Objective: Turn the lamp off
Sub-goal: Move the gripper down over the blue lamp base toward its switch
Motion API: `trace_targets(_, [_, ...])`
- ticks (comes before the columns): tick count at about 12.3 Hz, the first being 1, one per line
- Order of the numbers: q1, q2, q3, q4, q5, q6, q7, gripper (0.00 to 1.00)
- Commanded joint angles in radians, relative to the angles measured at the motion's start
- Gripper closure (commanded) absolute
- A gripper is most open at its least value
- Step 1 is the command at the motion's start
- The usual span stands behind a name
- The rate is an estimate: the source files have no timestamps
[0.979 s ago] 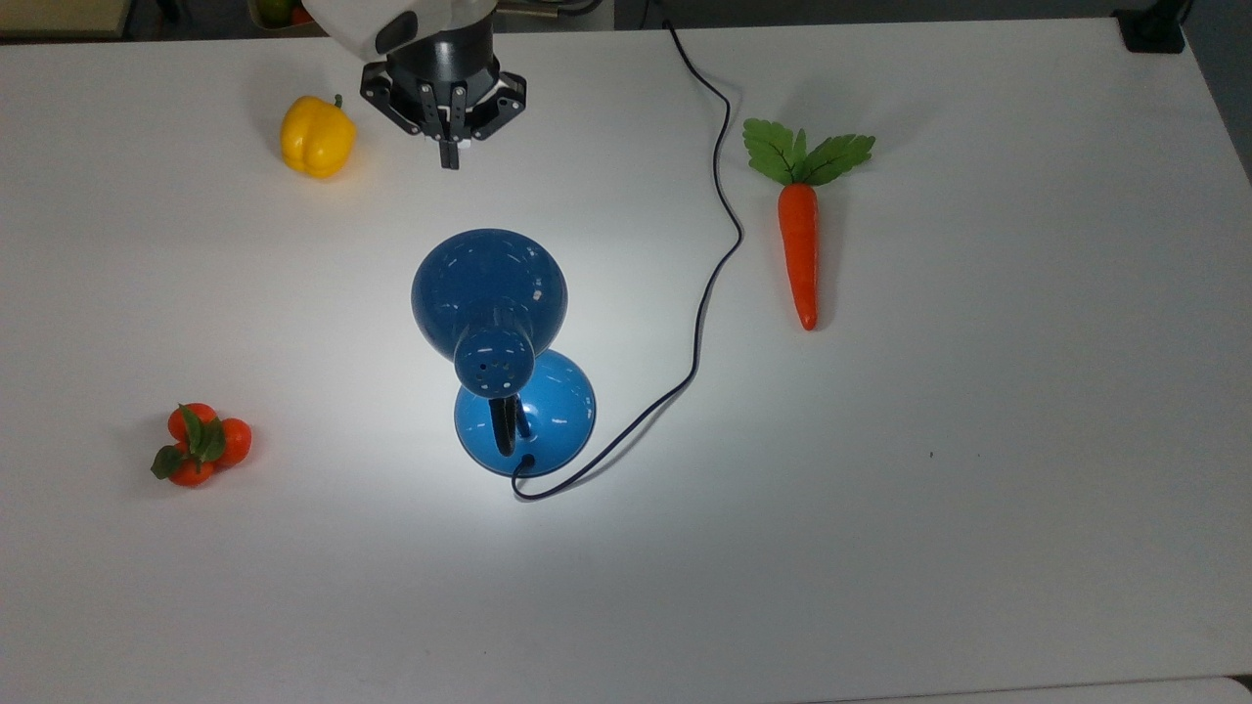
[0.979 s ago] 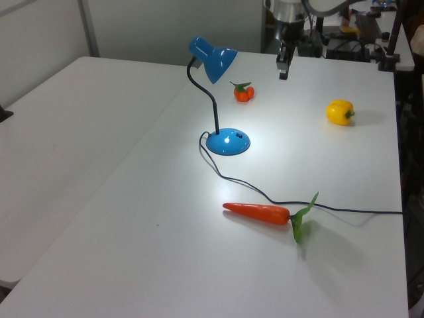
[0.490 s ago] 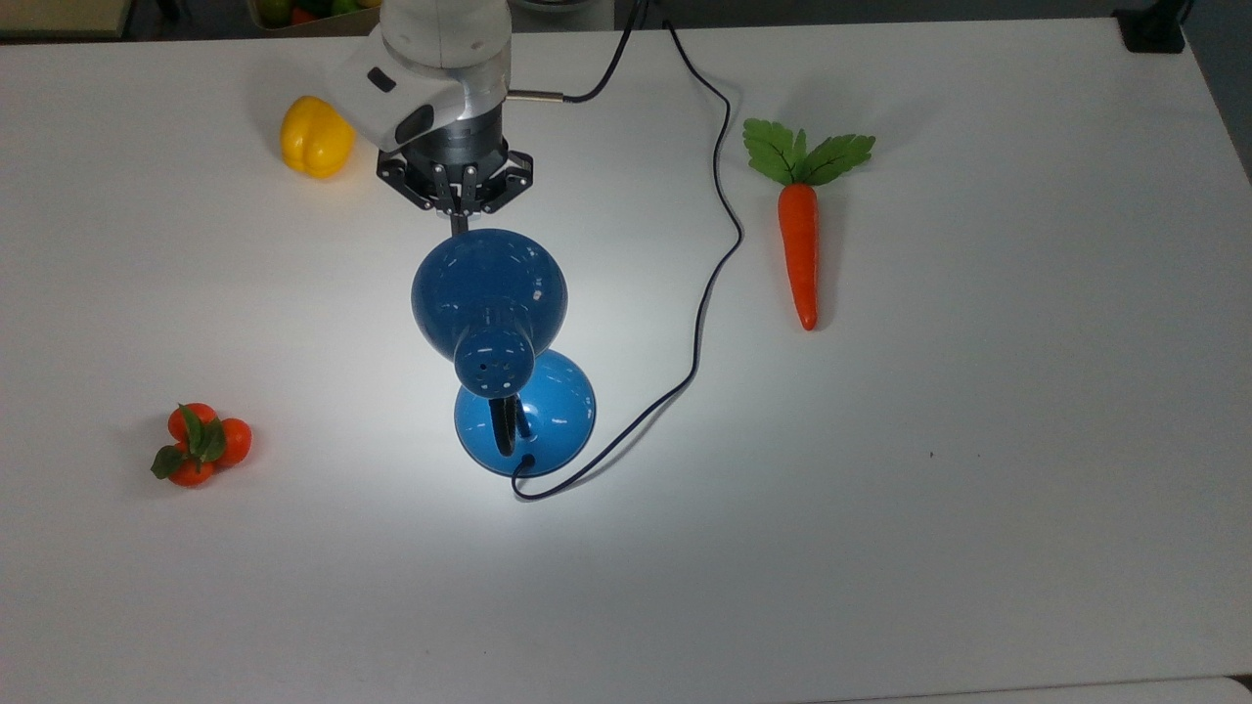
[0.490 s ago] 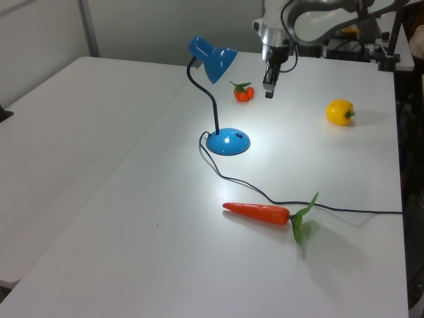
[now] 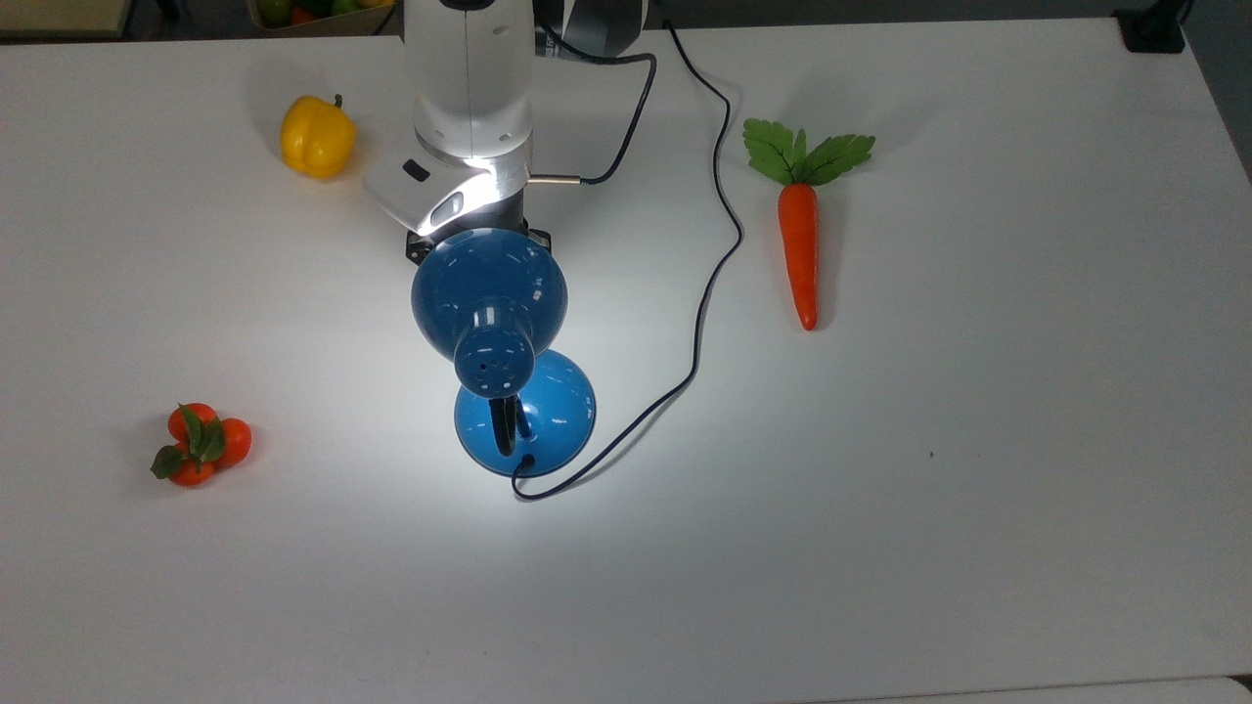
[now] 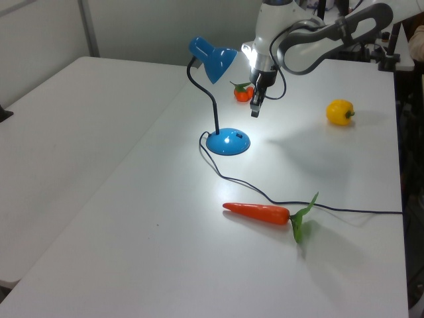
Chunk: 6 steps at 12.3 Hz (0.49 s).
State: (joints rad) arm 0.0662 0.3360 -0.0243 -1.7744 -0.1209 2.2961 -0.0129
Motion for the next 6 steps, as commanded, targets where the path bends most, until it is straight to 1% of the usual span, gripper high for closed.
trace_targets(1, [0.007,0.023,0.000,-0.022,0.010,0.083,-0.015,1.00])
trace_targets(6, [0.026,0.058,0.001,-0.019,0.010,0.147,-0.006,1.00])
